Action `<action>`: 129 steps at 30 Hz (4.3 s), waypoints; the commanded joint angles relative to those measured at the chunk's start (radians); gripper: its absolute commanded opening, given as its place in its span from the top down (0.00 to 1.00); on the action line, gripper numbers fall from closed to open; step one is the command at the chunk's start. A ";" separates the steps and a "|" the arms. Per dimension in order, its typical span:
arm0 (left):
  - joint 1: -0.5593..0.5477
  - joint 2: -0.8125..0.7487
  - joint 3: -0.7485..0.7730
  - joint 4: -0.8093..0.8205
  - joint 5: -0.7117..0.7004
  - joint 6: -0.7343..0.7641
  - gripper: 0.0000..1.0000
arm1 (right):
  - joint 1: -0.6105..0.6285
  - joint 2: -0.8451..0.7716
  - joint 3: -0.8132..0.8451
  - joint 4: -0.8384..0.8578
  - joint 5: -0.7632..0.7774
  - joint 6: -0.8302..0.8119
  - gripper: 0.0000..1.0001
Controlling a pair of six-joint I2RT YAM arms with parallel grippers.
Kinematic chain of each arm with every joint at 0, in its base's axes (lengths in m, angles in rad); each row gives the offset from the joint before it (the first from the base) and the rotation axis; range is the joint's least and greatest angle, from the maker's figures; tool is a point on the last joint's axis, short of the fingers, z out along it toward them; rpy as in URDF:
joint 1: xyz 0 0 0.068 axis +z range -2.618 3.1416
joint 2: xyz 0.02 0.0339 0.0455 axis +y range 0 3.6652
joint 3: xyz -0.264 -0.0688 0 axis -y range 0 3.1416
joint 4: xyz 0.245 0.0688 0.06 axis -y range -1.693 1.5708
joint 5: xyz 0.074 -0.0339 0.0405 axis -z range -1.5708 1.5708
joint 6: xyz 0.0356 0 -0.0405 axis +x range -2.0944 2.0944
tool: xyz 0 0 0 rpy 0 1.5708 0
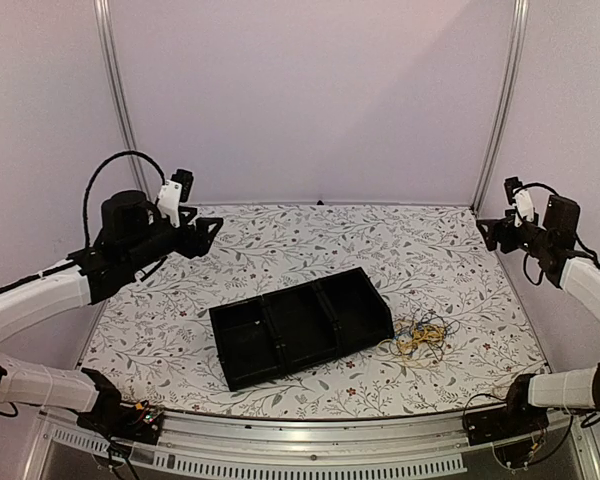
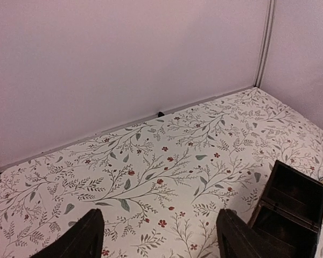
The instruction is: Untangle the cables
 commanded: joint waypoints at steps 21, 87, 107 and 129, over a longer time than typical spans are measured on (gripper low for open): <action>-0.557 0.309 0.219 -0.175 0.148 -0.105 0.29 | 0.079 -0.241 -0.009 -0.900 -0.188 -0.859 0.66; -0.725 1.515 1.261 0.294 0.000 -0.440 0.72 | 0.380 -0.122 0.564 -1.173 -0.383 -0.636 1.00; -0.745 1.545 1.312 0.265 0.032 -0.399 0.83 | 0.248 0.132 1.214 -1.083 -0.616 -0.418 1.00; -0.575 0.705 0.582 -0.138 -0.166 -0.227 0.26 | 0.251 0.015 0.631 -0.790 -0.606 -0.279 1.00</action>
